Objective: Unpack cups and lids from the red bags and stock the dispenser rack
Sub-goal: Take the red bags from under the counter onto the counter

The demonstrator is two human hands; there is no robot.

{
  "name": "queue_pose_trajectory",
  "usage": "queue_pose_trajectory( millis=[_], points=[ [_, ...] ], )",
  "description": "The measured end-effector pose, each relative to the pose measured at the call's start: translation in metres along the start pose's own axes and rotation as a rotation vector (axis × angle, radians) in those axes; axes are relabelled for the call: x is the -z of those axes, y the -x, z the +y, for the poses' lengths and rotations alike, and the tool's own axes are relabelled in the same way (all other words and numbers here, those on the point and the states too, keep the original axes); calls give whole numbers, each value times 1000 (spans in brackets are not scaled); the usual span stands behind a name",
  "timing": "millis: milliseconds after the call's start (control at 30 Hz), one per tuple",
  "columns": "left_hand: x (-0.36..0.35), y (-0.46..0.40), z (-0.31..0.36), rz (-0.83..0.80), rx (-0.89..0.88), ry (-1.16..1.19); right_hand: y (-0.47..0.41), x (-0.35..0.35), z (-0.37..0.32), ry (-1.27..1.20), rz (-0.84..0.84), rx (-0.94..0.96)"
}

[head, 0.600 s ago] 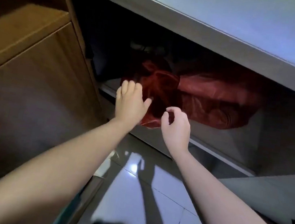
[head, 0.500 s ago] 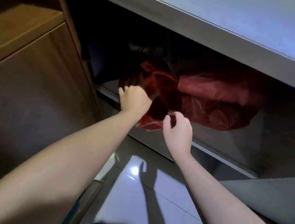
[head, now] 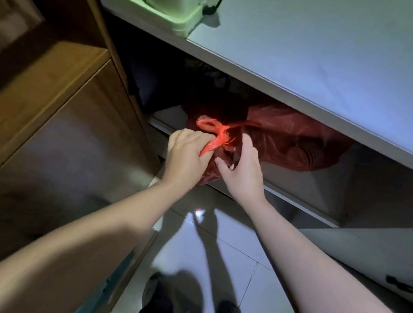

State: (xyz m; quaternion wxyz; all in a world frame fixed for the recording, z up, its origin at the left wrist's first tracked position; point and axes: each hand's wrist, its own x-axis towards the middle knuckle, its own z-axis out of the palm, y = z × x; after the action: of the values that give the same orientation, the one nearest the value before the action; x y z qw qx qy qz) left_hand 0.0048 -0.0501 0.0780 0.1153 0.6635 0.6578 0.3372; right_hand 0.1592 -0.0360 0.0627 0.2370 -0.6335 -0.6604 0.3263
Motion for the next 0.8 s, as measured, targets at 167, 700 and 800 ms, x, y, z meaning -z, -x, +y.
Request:
queue_pose_trajectory(
  millis=[167,700,800],
  points=[
    [71,25,38,-71,-81,-54,28,36,-53,114,-111,92],
    [226,140,211,-385,86,115,268,236,-96,119,-59,-54],
    [216,150,246,-452,-14,116,316,278,-80,122,55,-144]
  ],
)
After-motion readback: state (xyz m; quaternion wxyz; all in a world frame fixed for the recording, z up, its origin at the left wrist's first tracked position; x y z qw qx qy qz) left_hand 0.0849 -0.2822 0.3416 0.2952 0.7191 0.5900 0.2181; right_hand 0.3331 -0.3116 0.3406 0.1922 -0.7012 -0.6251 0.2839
